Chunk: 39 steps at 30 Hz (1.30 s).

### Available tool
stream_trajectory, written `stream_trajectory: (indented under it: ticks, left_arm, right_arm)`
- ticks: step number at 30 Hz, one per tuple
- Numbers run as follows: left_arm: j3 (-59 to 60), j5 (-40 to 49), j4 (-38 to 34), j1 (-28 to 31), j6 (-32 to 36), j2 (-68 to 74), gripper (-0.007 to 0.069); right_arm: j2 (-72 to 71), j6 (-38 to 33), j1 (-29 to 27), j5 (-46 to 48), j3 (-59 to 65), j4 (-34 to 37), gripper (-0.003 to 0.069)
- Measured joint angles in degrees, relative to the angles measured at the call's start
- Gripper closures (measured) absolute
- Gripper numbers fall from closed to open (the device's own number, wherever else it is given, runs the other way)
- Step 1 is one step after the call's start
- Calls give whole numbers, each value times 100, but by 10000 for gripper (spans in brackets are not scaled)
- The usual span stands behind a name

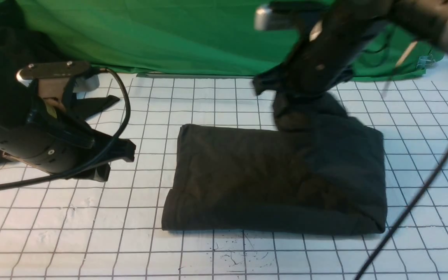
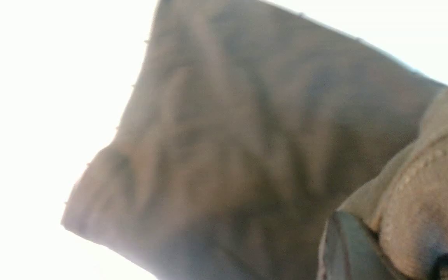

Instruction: Fold a long-sleeved shirt over a white checkered tablecloth.

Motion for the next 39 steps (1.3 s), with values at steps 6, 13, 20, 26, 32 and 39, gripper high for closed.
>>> stream_trajectory:
  ticks: [6,13,20,26,32,39]
  left_arm:
    - [0,5,-61,0,0,0,624]
    - [0,10,-119,0,0,0,624]
    - [0,19,-220,0,0,0,624]
    - [-337,-95,-614,0,142,202,624]
    - [-1755,2,-1434,0,823,1215,624]
    - [-3292,542,-2137,-5,1479,2853,540]
  right_arm:
    - [702,151,499,-366,-280,176,610]
    - [1151,274,829,-1021,-323,448,321]
    - [984,-938,949,-181,-704,240,134]
    - [263,-1013,704,713,-951,-1607,456]
    - [-779,-975,-135,749,-171,-1712,653]
    - [-1852,-1022,-1140,796,1564,-1687,662]
